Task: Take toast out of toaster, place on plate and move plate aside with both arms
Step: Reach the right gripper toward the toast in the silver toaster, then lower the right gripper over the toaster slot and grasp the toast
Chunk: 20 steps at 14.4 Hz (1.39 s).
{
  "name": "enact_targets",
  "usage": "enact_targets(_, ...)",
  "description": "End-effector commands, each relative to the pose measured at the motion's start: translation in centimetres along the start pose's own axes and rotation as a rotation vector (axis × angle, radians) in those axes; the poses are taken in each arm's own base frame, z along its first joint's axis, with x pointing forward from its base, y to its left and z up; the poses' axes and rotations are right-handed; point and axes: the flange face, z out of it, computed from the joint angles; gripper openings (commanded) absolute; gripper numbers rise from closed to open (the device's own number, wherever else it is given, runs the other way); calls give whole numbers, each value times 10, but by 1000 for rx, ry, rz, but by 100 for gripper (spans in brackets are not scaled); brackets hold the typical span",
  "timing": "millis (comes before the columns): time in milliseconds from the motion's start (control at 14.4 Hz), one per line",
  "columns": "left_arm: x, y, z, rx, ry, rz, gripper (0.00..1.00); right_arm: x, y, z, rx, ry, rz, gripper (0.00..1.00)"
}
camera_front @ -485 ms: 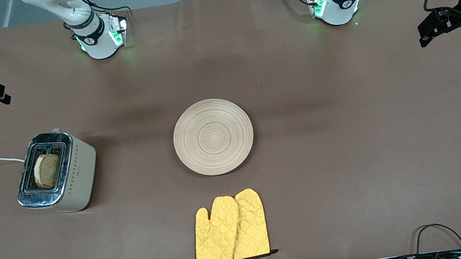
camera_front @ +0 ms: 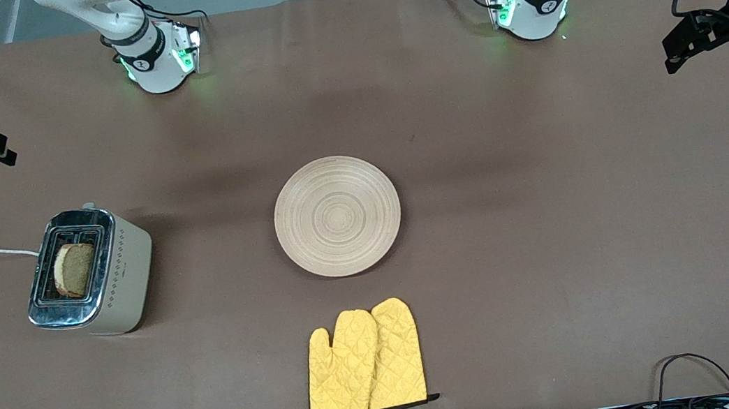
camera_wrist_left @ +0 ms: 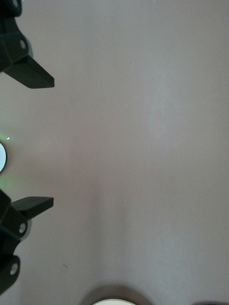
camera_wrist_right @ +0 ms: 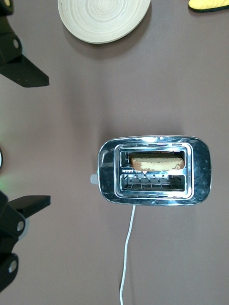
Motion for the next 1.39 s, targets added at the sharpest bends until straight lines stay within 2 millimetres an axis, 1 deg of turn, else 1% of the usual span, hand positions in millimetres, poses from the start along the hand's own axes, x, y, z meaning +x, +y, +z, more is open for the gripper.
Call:
enact_targets(0,0,-1,-5,15,-2,13,100,7,0,10,18,3,-4,100)
enact_targets(208,-1,0,-5,8,-3,8,100,38,1,48,12,-16,-10,100)
enact_targets(277,-1,-1,-5,5,-3,7,100,51,3,66,9,-29,-23,100)
enact_targets(416,0,0,-5,5,-5,7,100,68,6,103,7,-81,-52,100)
enact_targets(485,0,0,-4,5,-5,7,100,75,10,115,6,-89,-46,100)
enact_targets(623,0,2,-4,5,-4,10,100,84,13,131,2,-90,-47,100)
enact_targets(693,1,2,-4,4,-1,12,100,89,20,143,2,-101,-34,100)
enact_targets(901,2,4,-1,2,-6,17,100,109,21,172,-4,-75,-32,100)
enact_targets(1108,5,4,2,0,-9,16,100,118,22,192,-7,-74,-30,98)
enact_targets(1247,5,3,2,-2,-9,15,100,121,22,198,-8,-70,-30,97)
enact_targets(1316,6,1,3,-2,-11,10,100,124,22,206,-9,-77,-30,94)
